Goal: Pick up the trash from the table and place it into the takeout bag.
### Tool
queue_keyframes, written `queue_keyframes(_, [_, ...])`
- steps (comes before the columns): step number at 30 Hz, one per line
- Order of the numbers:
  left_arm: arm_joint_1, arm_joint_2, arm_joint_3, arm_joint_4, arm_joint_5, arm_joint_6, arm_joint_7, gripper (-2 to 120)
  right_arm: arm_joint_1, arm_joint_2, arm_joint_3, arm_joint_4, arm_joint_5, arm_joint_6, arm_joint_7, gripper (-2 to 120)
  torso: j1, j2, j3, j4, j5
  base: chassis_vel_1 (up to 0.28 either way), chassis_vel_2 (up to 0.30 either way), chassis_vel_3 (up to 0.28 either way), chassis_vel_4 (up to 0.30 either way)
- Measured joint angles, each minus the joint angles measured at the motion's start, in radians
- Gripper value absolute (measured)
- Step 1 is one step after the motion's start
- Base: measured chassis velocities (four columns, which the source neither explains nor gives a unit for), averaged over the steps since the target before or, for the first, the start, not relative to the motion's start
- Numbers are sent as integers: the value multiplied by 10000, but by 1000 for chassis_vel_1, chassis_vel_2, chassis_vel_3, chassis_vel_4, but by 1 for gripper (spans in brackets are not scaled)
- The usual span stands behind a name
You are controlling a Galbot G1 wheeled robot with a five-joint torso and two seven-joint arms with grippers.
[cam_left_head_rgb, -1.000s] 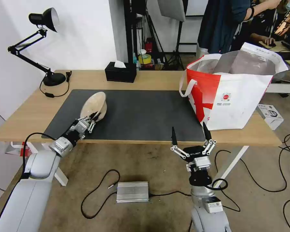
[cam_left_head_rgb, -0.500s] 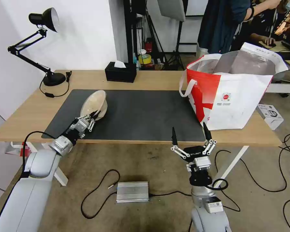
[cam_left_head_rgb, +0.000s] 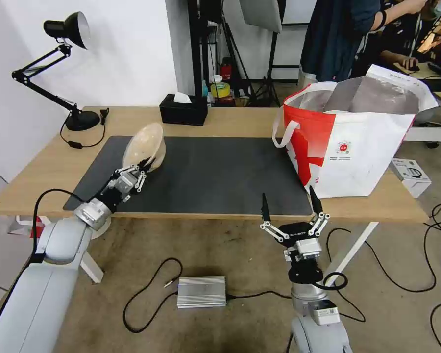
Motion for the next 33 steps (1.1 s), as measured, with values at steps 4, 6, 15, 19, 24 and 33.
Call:
queue_keyframes(4, [-269,203,234,-157,-95,0,-41,1,-26,13,4,38,-23,2,-7,100,-1,0,0,0,0,0,0,0,0])
queue_keyframes(6, [-354,279,325,-190,-120,2,-43,1,-31,16,6,49,-30,2,-8,100,-1,0,0,0,0,0,0,0,0])
queue_keyframes(15, [-1063,886,1097,-243,-421,77,-47,1,-55,91,8,68,-119,13,-17,100,0,0,0,0,0,0,0,0,0])
queue_keyframes(19, [-1456,1066,1464,-214,-617,101,-63,1,-49,145,8,68,-167,15,-19,100,0,0,0,-1,1,0,0,0,0])
queue_keyframes(24, [-2070,1244,2003,-59,-837,110,-80,1,-47,204,58,54,-226,30,-35,100,0,0,0,0,-4,0,0,0,0])
queue_keyframes(33, [-3352,1269,2935,287,-1114,157,-81,1,-145,328,205,75,-335,79,-37,100,0,0,0,0,-5,0,0,0,0])
